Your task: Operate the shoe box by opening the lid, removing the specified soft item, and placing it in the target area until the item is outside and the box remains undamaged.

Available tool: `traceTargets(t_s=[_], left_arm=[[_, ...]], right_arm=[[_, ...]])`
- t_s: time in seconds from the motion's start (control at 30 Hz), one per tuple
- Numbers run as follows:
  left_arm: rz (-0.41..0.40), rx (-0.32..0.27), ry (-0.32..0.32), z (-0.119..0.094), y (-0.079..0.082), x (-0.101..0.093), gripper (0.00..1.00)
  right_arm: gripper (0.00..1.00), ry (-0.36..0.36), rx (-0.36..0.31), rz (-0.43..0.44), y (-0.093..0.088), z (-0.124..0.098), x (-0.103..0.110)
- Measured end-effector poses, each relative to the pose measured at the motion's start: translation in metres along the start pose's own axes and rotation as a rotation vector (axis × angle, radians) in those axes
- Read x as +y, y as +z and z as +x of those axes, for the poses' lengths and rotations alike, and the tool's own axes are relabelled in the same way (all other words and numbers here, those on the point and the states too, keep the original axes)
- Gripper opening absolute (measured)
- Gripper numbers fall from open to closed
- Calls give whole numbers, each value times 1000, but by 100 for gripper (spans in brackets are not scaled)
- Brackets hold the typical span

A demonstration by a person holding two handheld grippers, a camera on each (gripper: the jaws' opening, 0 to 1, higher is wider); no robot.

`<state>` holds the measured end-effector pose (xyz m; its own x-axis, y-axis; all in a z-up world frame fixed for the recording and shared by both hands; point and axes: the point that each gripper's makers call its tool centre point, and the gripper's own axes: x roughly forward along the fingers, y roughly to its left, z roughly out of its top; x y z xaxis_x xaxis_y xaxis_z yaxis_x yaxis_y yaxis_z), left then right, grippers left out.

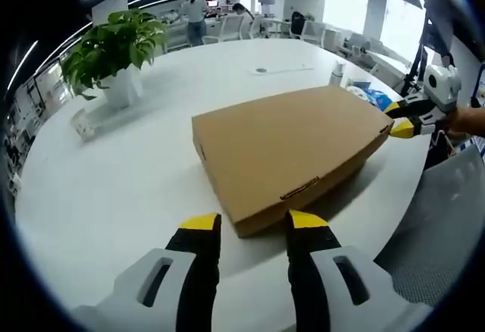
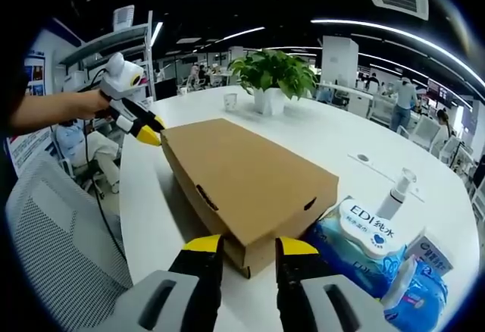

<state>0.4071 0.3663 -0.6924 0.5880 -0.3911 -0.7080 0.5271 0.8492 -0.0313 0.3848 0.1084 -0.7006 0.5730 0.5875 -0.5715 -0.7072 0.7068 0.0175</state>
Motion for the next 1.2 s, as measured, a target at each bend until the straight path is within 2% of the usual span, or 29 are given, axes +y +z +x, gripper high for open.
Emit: traceTargets(t_s=[0.37, 0.63, 1.2], left_arm=[[36, 29, 7, 8, -8, 0, 27], [23, 57, 9, 18, -14, 2, 28], [-4, 61, 9, 31, -1, 25, 29]], right_arm=[[23, -5, 32, -22, -8, 7, 1], [23, 0, 46, -30, -11, 11, -1], [23, 0, 50, -21, 4, 32, -13]])
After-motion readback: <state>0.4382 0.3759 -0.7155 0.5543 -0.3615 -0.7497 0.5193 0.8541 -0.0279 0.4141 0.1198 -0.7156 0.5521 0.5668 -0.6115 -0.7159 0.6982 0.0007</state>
